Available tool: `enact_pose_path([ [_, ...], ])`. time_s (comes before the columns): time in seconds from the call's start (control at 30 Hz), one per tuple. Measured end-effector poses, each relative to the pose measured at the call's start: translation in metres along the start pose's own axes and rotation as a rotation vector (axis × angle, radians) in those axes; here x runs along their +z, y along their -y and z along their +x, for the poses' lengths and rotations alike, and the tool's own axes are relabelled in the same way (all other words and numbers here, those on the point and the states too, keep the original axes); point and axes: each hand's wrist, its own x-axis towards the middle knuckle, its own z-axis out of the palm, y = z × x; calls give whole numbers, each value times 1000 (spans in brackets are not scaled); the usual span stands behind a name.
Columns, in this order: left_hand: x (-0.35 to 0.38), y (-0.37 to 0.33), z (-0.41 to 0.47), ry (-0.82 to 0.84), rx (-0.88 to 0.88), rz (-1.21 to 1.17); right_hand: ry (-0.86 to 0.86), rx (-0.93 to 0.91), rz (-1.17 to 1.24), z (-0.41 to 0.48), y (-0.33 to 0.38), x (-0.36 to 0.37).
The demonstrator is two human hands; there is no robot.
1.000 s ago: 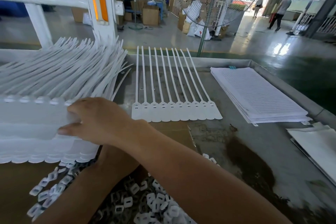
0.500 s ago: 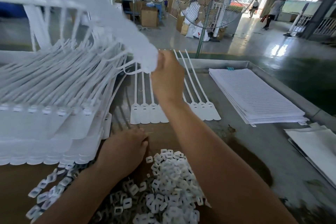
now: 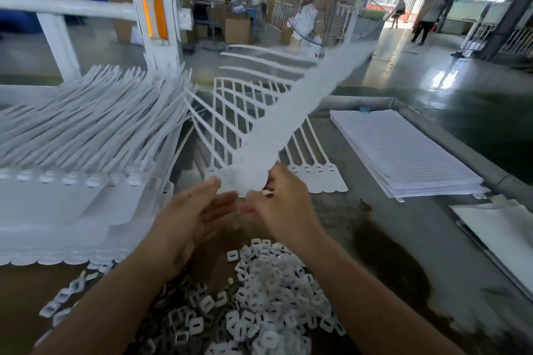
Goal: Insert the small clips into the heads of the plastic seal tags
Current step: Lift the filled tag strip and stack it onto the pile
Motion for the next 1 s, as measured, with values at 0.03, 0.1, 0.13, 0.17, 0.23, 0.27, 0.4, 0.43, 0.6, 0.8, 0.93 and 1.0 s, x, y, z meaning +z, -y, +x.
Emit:
enact_pose_path([
  [0.03,0,1,0,53,-14,-58,33,-27,-46,-7,-1,5],
  [0.1,1,2,0,103,-2,-134,81,-49,-104,-15,-4,13],
  [0.13,1,4,0,83,3,-152,84,-46,-110,-16,-5,14],
  [0.17,0,5,0,45,8,-158,96,-45,-85,-16,-6,14],
  [0.23,-1,7,1,-3,44,-139,187,-38,38,-14,-10,8],
  [0.27,-1,7,2,-6,71,-125,265,-29,78,-14,-12,1],
  [0.4,1,5,0,10,183,-179,400,109,106,-1,-25,-34],
  [0.43,1,5,0,19,203,-197,345,183,236,3,-27,-43],
  [0.6,-2,4,-2,60,295,-143,-161,408,1162,15,-43,-87],
  [0.8,-5,4,-5,-9,458,128,-308,338,1122,13,-63,-119],
  [0.93,-3,5,-4,-129,529,425,-366,348,813,15,-75,-125],
  [1.0,-5,6,-2,-207,512,545,-418,369,694,18,-81,-120],
])
